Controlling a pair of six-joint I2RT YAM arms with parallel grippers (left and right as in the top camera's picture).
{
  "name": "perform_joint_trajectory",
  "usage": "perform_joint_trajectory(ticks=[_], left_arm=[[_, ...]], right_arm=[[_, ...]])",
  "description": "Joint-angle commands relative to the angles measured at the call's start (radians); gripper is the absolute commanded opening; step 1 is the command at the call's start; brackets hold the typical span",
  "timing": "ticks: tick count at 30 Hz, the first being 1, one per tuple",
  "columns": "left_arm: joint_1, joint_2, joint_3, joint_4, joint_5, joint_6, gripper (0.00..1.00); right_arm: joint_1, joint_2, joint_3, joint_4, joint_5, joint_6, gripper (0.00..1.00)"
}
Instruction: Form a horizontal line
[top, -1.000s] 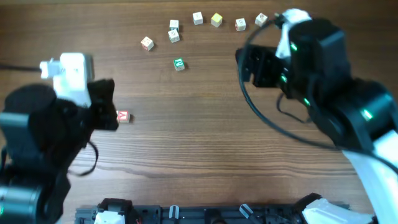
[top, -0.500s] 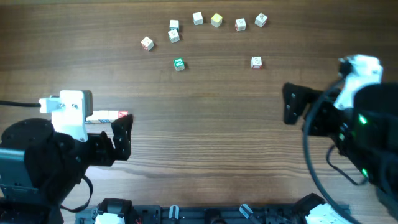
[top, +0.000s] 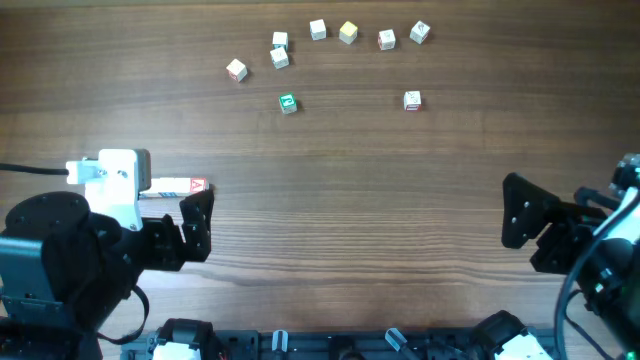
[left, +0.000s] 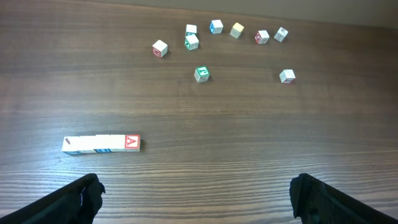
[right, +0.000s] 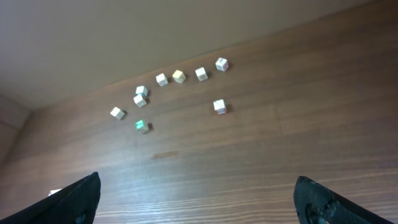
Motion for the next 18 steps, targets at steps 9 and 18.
perform_joint_trajectory(ticks=[9, 18], left_arm=[[0.005, 0.004, 0.006, 0.000, 0.004, 0.002, 1.00], [0.005, 0.004, 0.006, 0.000, 0.004, 0.002, 1.00]], right_arm=[[0.005, -0.005, -0.097, -0.009, 0.027, 0.127, 1.00], [0.005, 0.001, -0.102, -0.213, -0.149, 0.189, 1.00]])
